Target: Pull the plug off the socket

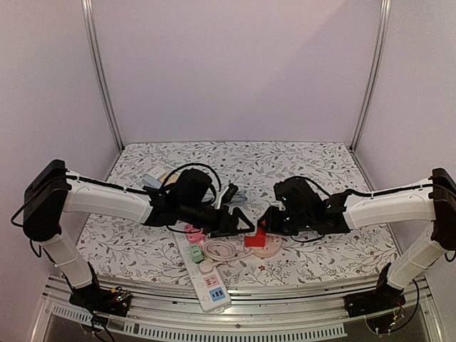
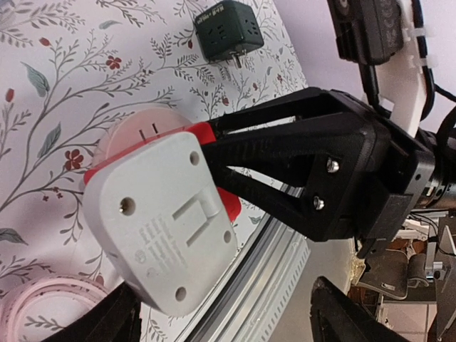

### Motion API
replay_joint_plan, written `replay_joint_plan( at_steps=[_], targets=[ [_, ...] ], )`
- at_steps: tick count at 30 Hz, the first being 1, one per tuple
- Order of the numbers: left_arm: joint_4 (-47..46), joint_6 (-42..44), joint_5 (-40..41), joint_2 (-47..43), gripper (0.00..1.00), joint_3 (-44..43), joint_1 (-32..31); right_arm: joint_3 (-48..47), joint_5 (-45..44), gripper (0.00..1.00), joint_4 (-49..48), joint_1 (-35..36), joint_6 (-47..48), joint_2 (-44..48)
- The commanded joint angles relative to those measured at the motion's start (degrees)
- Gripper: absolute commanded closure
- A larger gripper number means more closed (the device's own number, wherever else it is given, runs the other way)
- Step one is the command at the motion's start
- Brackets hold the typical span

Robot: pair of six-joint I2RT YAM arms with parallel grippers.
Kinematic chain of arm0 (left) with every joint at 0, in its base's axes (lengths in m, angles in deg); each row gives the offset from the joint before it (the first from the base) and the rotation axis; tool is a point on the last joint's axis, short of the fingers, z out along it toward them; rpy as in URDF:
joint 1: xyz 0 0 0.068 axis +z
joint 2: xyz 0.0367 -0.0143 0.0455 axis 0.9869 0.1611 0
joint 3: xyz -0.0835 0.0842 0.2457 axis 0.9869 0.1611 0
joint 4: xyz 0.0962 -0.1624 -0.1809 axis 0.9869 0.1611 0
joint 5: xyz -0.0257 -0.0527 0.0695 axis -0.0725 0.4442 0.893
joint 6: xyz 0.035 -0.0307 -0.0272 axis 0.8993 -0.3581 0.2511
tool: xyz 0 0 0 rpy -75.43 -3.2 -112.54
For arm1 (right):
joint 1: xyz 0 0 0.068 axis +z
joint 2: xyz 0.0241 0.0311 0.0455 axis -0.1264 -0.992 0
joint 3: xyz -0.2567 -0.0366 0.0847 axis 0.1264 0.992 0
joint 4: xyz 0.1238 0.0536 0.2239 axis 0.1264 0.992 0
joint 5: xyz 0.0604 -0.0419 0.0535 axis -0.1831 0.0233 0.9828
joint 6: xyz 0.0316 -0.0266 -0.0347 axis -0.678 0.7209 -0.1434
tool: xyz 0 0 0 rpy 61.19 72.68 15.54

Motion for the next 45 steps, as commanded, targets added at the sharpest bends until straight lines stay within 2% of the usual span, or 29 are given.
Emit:
replay_joint_plan(
  at_steps=[1, 36, 41, 45],
  targets=[
    [-0.7, -0.4, -0.1, -1.1, 0.2, -1.2, -1.3, 0.7, -0.5, 0.74, 4.9, 0.4, -0.2, -2.6],
    [-2.8, -1.1, -0.5, -0.1, 0.21, -7.7, -3.4, 1.8, -0.9, 0.78, 4.1, 0.7, -1.5, -2.3],
    [1.7, 0.4, 1.5, -3.4, 0.2, -6.8, -2.1, 3.1, -1.8, 0.72, 4.5, 0.6, -0.4, 1.7],
    [3.4, 1.0, 2.7, -8.5, 0.2, -2.7, 0.5, 3.3, -4.1, 0.65, 8.1, 0.6, 1.8, 8.1]
  ],
)
